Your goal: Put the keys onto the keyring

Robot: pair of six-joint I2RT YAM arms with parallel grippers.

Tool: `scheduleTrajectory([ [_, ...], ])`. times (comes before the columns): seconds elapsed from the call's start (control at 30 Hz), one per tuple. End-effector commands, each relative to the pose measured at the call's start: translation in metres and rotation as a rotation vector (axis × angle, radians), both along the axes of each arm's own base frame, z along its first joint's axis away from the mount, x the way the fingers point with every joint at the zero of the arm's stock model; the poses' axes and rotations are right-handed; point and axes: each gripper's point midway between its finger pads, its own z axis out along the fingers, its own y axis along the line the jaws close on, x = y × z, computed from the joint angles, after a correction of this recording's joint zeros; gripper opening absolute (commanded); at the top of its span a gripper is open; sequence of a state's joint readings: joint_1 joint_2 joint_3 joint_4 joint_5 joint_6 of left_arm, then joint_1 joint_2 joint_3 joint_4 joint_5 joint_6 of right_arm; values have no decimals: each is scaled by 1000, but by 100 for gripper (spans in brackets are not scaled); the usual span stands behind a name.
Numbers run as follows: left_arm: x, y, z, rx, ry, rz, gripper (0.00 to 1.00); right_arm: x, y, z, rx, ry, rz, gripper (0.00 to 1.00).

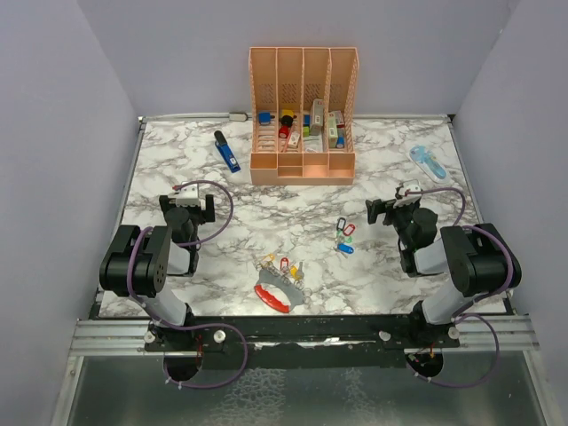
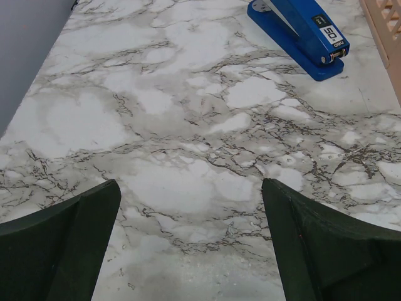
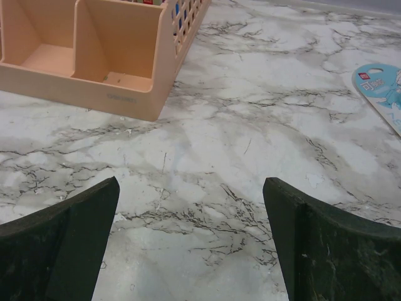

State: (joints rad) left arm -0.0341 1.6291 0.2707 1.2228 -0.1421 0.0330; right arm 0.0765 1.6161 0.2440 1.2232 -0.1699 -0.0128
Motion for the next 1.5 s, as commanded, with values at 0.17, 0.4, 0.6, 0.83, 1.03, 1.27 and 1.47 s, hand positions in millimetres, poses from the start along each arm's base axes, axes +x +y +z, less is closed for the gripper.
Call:
scheduleTrajectory([
  [0.17,2,2,4,-11,-23,11,99,4,0,9,-7,-37,6,99],
  [0.4,2,2,6,-11,-30,12,99,5,0,10,-8,-43,7,99],
  [0.6,16,-25,33,11,10,-153,99,5,0,12,-13,-51,11,99],
  [0.83,22,-120,100,84,51,-692,93,33,-2,33,-10,183,-24,99],
  [1.03,-62,-229,63,292,169,-1176,89,19,2,57,41,317,-24,93],
  [1.27,-139,-271,29,320,386,-1452,87,-24,20,71,228,418,4,83],
  [1.47,-193,-300,21,362,492,-1640,86,-43,27,54,293,543,3,77],
])
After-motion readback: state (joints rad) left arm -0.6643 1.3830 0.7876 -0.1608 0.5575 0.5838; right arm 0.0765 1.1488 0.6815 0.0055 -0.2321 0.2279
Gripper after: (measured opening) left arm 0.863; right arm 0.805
